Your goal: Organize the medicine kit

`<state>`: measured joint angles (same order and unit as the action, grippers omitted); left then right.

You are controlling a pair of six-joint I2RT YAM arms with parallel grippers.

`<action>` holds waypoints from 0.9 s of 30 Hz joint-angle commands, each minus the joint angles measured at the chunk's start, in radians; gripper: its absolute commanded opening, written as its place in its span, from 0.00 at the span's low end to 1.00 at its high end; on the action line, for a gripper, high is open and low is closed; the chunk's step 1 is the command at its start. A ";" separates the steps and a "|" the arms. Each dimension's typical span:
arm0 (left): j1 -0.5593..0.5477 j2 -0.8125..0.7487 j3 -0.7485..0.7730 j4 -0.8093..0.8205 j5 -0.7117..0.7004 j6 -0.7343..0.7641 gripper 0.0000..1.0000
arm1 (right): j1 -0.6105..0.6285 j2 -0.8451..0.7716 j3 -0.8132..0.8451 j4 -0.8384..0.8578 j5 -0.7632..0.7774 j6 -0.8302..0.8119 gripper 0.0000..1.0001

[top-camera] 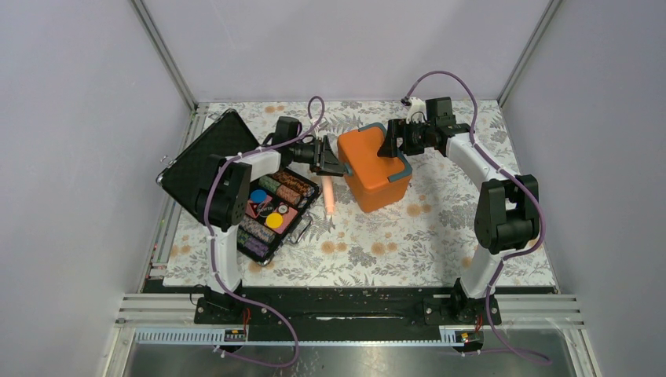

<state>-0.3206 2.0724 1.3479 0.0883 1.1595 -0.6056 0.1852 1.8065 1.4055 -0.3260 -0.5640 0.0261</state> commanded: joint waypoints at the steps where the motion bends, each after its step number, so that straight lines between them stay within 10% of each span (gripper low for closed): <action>1: -0.007 0.048 0.039 -0.005 -0.104 0.067 0.44 | 0.021 0.069 -0.040 -0.113 0.136 -0.084 0.86; 27: 0.095 -0.322 0.185 -0.551 -0.463 0.598 0.64 | -0.093 -0.164 0.136 -0.054 0.150 -0.057 1.00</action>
<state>-0.2295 1.8370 1.4284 -0.3611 0.8474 -0.1459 0.1673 1.7519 1.4616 -0.4107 -0.4496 -0.0490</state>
